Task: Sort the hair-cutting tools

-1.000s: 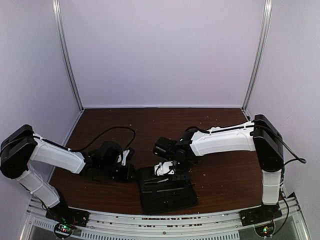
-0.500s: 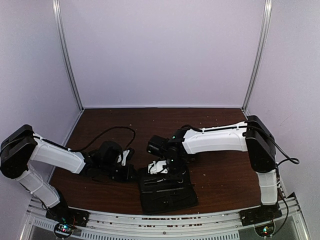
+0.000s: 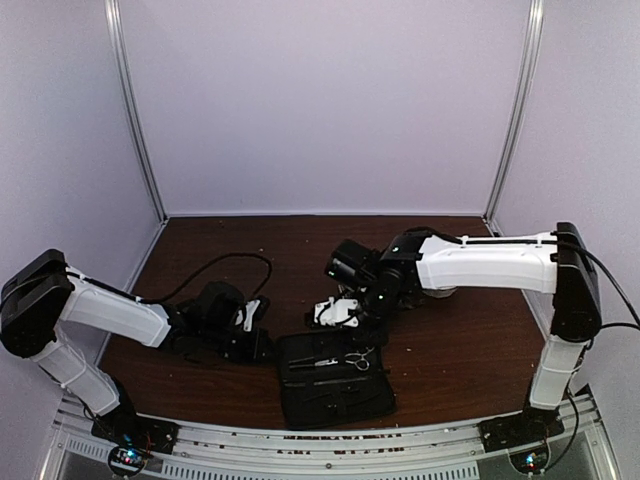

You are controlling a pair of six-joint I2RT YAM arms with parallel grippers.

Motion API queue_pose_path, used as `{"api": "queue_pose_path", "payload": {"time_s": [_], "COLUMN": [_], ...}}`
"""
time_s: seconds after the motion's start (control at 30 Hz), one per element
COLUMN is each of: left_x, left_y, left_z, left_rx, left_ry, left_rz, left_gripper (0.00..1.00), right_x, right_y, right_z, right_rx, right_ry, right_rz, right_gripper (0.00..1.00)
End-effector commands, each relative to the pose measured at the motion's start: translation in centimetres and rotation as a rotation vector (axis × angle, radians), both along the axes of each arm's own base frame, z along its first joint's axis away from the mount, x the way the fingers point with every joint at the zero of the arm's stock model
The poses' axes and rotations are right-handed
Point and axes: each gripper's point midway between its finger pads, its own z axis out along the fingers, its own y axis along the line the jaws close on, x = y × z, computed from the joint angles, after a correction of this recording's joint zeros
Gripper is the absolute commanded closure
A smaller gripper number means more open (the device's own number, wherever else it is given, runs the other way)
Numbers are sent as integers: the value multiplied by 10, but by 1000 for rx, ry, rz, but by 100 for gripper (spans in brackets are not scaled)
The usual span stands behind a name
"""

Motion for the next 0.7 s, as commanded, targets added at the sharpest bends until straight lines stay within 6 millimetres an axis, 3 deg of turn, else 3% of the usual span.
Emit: {"api": "queue_pose_path", "payload": {"time_s": [0.0,0.27,0.67], "left_x": [-2,-2,0], "left_y": [-7,-7,-10], "left_z": [9,10,11], "left_rx": [-17,-16,-23], "left_ry": [-25,-27,-29], "left_rz": [-50,-50,-52], "left_gripper": [100,100,100], "right_x": [3,11,1], "right_y": [-16,-32,-2], "right_z": [-9,-41,-72], "right_rx": [-6,-85,-108], "right_ry": [0,-49,-34], "right_rz": [-9,-12,16], "right_gripper": [66,72,85]}}
